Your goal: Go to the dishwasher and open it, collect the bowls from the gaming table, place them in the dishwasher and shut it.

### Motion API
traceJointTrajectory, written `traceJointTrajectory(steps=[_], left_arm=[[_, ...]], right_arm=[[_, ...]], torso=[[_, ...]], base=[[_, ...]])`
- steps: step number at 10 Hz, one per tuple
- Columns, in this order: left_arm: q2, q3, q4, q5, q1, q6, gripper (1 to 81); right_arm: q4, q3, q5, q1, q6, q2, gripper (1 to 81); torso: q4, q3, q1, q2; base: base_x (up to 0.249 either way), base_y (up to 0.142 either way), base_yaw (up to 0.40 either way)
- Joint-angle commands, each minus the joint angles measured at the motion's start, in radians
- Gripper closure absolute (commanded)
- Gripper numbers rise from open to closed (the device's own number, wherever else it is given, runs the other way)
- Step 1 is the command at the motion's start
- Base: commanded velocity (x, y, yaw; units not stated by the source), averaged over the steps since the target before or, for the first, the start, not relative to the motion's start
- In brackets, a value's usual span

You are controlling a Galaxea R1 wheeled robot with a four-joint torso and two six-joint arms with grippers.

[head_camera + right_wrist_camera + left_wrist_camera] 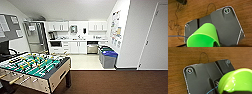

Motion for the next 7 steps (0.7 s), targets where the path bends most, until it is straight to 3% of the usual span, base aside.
traceJointTrajectory(steps=[1, 7], left_arm=[[-0.013, 0.001, 0.011, 0.026, -0.049, 0.001, 81.1], [-0.011, 0.001, 0.011, 0.026, -0.049, 0.001, 81.1]], right_arm=[[-0.006, 0.004, -0.031, 0.051, -0.002, -0.007, 81.1], [-0.006, 0.000, -0.030, 0.051, -0.002, -0.007, 81.1]], torso=[[0.000, 0.000, 0.001, 0.000], [0.000, 0.000, 0.001, 0.000]], base=[[0.159, 0.000, 0.000], [0.163, 0.000, 0.000]])
